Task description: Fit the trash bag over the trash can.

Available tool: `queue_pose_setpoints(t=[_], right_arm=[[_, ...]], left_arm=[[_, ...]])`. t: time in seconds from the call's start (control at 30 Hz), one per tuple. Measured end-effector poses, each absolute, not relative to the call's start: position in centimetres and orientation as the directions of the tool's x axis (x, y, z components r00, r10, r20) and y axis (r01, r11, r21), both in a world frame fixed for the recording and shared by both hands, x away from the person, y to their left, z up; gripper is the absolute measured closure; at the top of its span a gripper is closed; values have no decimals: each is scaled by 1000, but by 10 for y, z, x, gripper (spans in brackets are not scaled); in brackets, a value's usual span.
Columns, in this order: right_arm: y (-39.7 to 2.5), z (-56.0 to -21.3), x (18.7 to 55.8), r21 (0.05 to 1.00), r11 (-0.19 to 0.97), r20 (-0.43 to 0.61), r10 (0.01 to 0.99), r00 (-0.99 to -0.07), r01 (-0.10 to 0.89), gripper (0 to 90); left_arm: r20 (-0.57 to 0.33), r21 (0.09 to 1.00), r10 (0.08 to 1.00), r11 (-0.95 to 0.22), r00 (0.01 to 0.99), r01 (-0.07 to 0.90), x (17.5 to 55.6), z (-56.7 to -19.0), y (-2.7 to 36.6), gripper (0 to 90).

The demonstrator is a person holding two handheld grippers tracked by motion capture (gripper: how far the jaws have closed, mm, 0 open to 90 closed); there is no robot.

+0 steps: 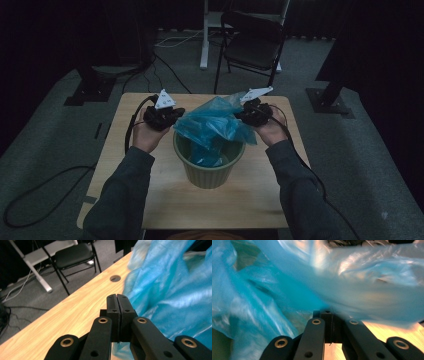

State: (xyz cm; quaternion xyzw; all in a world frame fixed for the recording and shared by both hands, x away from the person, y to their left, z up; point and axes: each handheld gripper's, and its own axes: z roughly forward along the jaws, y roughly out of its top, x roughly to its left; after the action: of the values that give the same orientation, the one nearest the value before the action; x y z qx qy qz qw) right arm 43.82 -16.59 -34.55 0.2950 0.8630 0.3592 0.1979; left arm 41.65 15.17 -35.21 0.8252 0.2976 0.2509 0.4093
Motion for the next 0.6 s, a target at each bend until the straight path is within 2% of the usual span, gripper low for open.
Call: queue_pose_setpoints(t=[0.27, 0.6], right_arm=[[-172, -354, 439, 724, 563, -101, 659, -745, 399, 898], [-183, -363, 441, 698, 557, -38, 657, -753, 451, 796]], left_arm=[[147, 804, 697, -498, 702, 326, 422, -366, 153, 892], [127, 773, 697, -515, 706, 371, 425, -378, 155, 893]])
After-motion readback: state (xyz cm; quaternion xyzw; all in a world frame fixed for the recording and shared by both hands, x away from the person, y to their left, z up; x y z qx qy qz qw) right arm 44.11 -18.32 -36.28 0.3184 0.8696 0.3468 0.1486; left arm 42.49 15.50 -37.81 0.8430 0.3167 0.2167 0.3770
